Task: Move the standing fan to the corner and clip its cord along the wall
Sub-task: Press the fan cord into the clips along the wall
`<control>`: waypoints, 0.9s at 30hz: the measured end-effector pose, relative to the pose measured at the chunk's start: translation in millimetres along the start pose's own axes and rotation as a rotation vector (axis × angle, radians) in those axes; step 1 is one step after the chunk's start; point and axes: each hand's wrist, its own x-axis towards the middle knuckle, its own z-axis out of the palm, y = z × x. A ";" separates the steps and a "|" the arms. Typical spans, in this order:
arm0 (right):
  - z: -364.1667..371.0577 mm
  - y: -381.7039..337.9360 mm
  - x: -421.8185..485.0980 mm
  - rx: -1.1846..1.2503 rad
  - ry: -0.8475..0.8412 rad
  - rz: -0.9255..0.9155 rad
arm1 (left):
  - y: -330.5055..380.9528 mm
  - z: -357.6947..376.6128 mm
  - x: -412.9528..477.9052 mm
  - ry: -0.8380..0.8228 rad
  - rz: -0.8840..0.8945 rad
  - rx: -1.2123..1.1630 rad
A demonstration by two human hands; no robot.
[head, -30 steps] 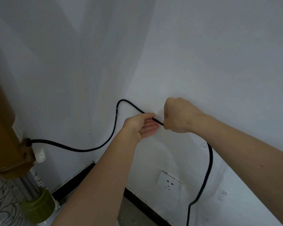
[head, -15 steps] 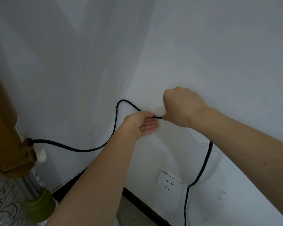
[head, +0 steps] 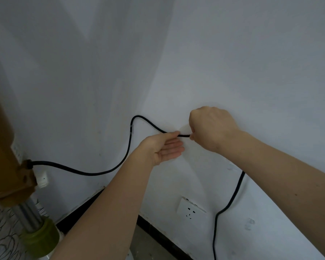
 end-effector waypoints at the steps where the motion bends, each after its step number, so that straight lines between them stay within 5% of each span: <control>1: 1.0 0.3 -0.4 -0.005 0.009 0.000 | -0.2 0.0 -0.2 0.000 0.009 0.001; 20: 41.7 1.1 -23.4 -0.045 0.026 -0.072 | -2.4 11.8 2.7 0.083 0.078 -0.039; 27: 38.9 6.4 -44.8 0.132 -0.006 0.067 | -3.3 15.0 3.9 0.130 0.107 -0.087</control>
